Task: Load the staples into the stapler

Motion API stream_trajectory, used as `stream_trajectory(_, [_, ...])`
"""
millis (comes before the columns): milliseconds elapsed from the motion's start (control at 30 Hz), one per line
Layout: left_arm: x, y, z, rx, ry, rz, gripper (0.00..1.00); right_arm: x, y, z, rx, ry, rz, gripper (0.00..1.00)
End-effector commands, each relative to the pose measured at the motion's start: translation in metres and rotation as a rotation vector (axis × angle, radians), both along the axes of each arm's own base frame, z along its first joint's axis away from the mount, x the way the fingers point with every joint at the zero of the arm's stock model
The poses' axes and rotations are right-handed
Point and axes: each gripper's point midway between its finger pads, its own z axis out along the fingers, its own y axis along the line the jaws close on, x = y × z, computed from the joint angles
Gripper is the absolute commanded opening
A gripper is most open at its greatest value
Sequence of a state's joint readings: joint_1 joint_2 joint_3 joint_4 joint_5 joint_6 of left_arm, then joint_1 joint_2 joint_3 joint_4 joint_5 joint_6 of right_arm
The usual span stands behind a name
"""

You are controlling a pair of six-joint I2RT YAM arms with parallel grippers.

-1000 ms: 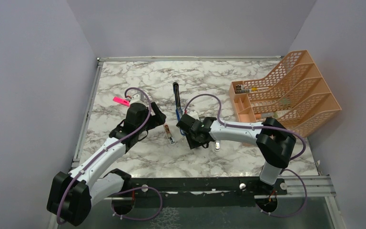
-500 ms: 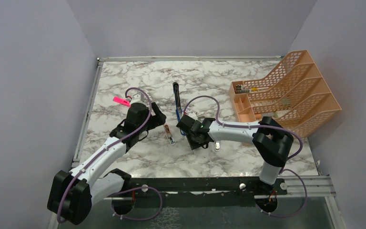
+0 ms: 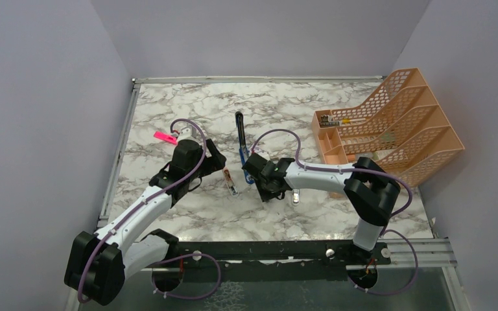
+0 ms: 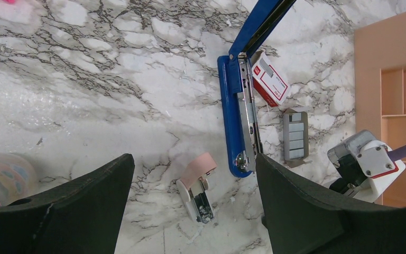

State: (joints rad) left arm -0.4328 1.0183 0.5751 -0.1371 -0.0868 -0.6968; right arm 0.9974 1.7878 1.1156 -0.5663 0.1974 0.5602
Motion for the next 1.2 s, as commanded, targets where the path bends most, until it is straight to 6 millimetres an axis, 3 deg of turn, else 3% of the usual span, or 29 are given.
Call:
stream_trajectory(0, [0.005, 0.002, 0.009, -0.004, -0.025, 0.014, 0.85, -0.008, -0.014, -0.009, -0.036, 0.042, -0.003, 0.21])
stream_trajectory(200, [0.005, 0.002, 0.011, -0.006, -0.031, 0.015, 0.85, -0.001, -0.012, 0.001, -0.020, 0.008, -0.024, 0.20])
stream_trajectory(400, [0.006, 0.003, 0.016, -0.005, -0.040, 0.017, 0.85, 0.010, 0.003, 0.026, 0.039, -0.042, -0.035, 0.21])
stream_trajectory(567, [0.008, 0.006, 0.023, 0.006, -0.053, 0.030, 0.85, 0.014, 0.014, 0.034, 0.072, -0.050, -0.025, 0.21])
stream_trajectory(933, [0.008, 0.039, 0.050, 0.081, -0.101, 0.175, 0.85, 0.032, 0.073, 0.060, 0.144, -0.111, 0.028, 0.22])
stream_trajectory(1167, [0.002, 0.058, 0.065, 0.096, -0.140, 0.261, 0.85, 0.032, 0.109, 0.057, 0.161, -0.146, 0.048, 0.22])
